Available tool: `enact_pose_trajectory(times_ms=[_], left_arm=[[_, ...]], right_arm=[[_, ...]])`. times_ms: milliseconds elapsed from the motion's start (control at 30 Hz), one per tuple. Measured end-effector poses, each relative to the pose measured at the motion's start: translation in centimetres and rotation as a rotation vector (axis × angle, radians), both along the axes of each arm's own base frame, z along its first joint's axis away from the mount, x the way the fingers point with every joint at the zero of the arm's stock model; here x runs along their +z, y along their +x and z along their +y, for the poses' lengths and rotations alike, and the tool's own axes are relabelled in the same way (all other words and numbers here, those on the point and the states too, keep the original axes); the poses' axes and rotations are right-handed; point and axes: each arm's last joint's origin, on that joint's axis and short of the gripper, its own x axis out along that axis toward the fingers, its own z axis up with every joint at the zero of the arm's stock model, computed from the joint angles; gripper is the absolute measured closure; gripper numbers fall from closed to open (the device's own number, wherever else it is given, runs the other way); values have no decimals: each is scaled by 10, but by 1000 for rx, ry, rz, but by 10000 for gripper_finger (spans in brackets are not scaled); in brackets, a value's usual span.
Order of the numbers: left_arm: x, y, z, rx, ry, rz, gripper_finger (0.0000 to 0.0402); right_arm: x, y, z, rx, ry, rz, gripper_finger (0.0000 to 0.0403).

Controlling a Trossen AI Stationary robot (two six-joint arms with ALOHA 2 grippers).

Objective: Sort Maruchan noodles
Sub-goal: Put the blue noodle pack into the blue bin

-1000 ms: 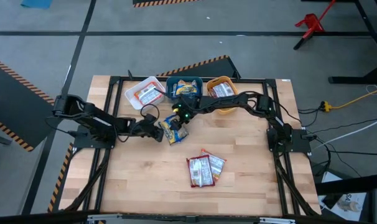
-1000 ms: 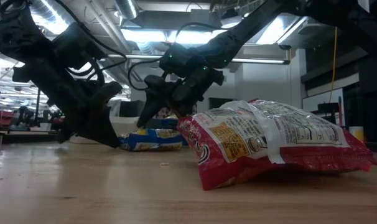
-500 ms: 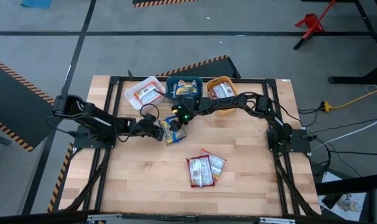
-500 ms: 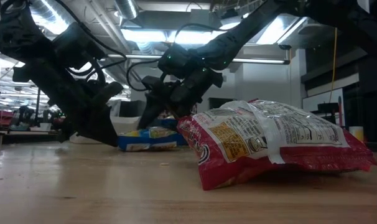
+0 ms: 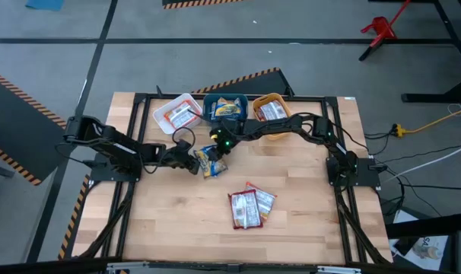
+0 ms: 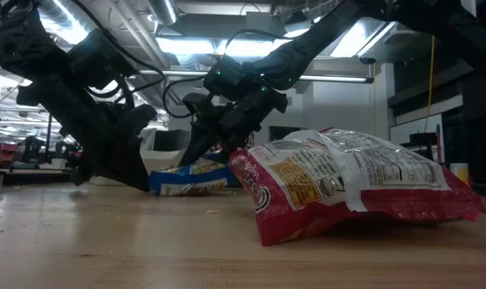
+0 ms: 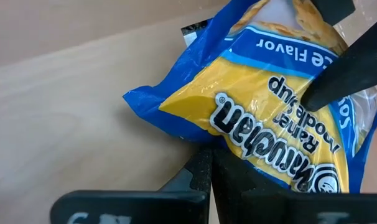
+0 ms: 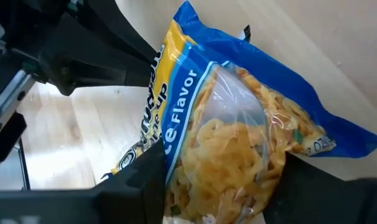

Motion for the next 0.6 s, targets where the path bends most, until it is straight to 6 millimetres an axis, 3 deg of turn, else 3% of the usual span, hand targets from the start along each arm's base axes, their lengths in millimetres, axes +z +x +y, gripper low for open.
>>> enact_pose_trajectory(times_ms=[233,600], left_arm=[[2,0,-2,-37,-34,-2,401],[17,-8,-1,-50,-17,-8,401]], right_arm=[[7,2,2,30,13,-10,229],[33,8,-3,77,7,-70,235]])
